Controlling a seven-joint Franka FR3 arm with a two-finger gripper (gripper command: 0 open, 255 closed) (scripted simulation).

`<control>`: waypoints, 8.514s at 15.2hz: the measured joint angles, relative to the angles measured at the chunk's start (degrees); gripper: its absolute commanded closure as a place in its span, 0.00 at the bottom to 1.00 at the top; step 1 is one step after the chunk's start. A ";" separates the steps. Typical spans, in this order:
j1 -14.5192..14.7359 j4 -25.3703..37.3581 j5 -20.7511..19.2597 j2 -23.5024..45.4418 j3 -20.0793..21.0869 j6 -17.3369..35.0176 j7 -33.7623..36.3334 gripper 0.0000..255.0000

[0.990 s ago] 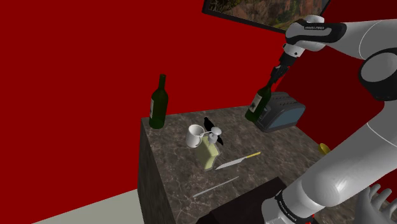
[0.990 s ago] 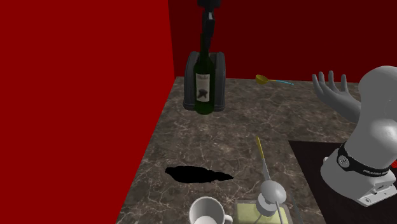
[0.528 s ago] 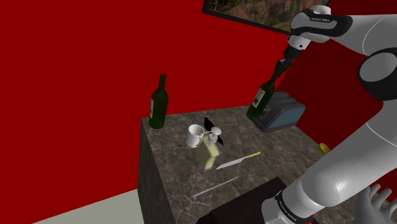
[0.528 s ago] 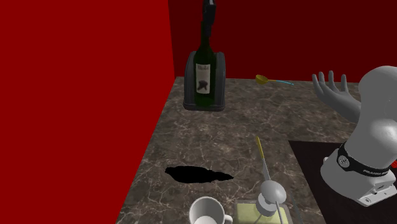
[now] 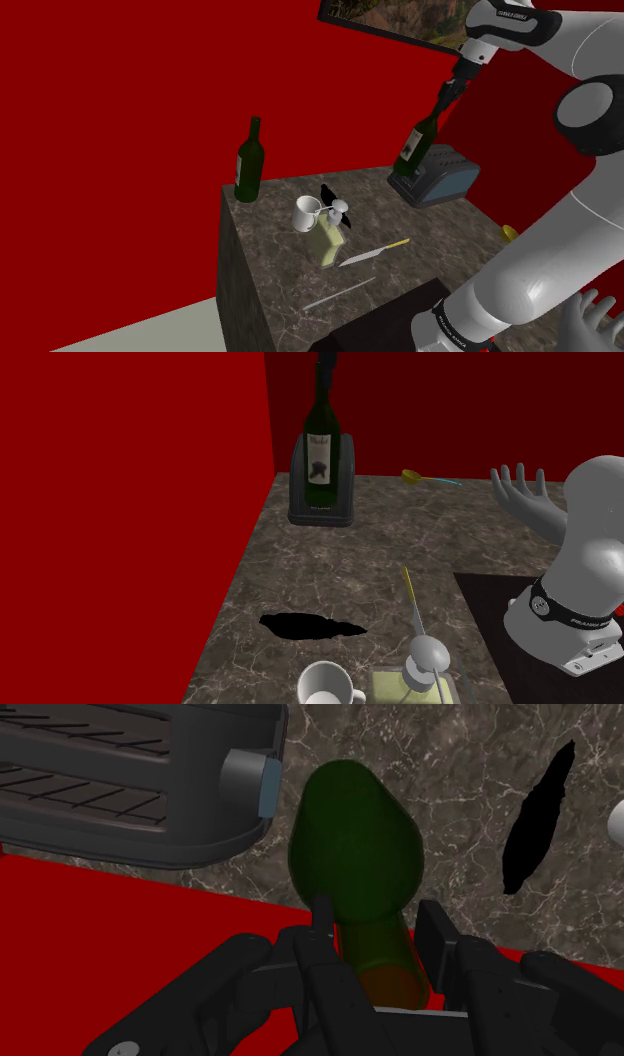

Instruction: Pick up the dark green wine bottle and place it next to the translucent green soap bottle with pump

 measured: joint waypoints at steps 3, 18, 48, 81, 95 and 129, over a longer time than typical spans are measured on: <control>-0.19 3.30 0.44 0.86 -0.14 -2.57 -0.20 1.00; -3.66 25.70 5.39 9.29 -1.70 -17.78 -2.54 1.00; 16.20 4.80 -5.42 -15.24 16.92 -18.98 32.27 1.00; 30.32 8.02 -2.67 -6.96 41.94 -14.75 72.11 1.00; 30.25 -9.45 -1.62 -12.37 41.47 -2.58 71.58 1.00; 30.62 -36.95 -1.25 -13.38 42.00 23.91 72.01 1.00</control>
